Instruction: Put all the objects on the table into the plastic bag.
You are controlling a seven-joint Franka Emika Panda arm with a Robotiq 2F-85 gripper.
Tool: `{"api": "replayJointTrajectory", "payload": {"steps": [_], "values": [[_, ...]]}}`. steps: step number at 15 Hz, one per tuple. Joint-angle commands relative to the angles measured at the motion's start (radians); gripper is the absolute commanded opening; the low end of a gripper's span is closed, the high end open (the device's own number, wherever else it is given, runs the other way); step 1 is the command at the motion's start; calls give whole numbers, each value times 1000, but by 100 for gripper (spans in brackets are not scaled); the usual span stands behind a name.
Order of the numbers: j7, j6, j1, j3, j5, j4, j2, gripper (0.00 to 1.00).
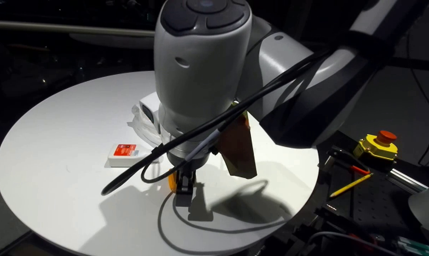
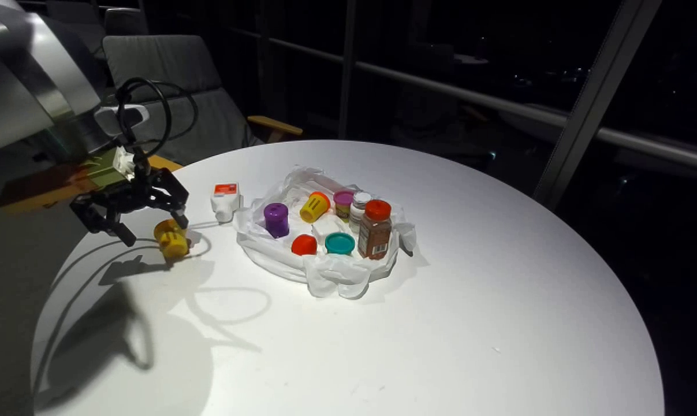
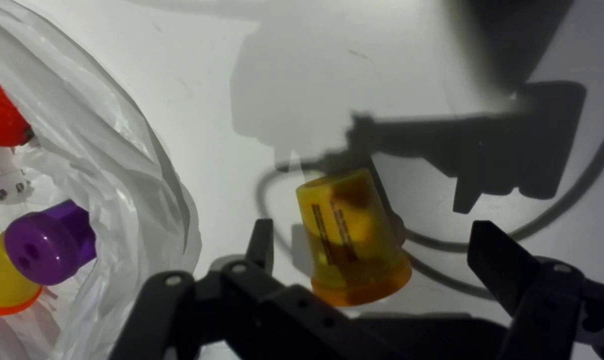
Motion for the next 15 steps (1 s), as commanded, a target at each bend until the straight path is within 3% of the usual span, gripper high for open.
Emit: {"api": "replayJointTrajectory", "payload": {"steps": [1, 8, 9, 11, 15], "values": [[-16, 42, -14, -6, -41, 57, 47, 75], [52, -48, 22, -54, -41, 69, 15, 20], [99, -78, 35, -72, -47, 83, 2, 19], [131, -123, -3, -52, 3, 104, -42, 19], [234, -165, -57, -61, -7, 166, -92, 19]]}}
